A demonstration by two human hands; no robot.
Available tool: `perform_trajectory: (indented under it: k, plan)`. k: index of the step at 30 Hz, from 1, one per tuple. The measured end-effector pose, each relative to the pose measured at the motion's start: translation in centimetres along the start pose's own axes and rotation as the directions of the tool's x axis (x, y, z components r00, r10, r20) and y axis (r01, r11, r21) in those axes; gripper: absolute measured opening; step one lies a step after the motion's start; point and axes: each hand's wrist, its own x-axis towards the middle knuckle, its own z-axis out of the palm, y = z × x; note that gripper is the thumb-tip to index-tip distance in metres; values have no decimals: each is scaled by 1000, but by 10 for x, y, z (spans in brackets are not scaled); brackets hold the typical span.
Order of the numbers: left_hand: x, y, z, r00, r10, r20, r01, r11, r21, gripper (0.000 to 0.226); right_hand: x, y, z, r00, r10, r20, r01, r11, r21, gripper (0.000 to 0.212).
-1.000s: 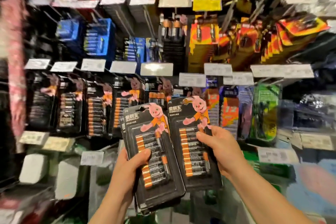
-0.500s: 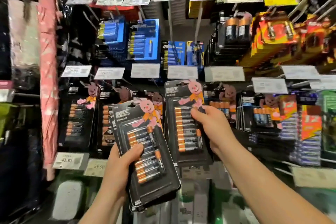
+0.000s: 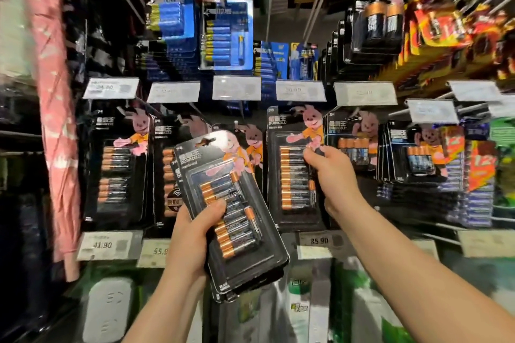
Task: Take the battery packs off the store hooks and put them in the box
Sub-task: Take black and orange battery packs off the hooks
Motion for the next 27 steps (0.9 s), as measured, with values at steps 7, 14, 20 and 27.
perform_trajectory:
  k: [7,14,20,27]
  plan:
    - [4,-8,2,999,3,45,-3,1000,-11,62,10,1,-6,1000,-14,-10,14,997,-82,31]
    - [3,-11,11,997,1,71,2,999,-41,59,17,6,-7,998,21,58,-11,986,-164,17]
    - [-1,-12,27,998,23,57,-17,994,-106,60,-13,11,-20,993,-94,-75,58,919,-389,46]
    - [-1,-20,48,999,23,23,-19,987,-162,60,-65,-7,-14,935,-69,347,188,928,-321,32]
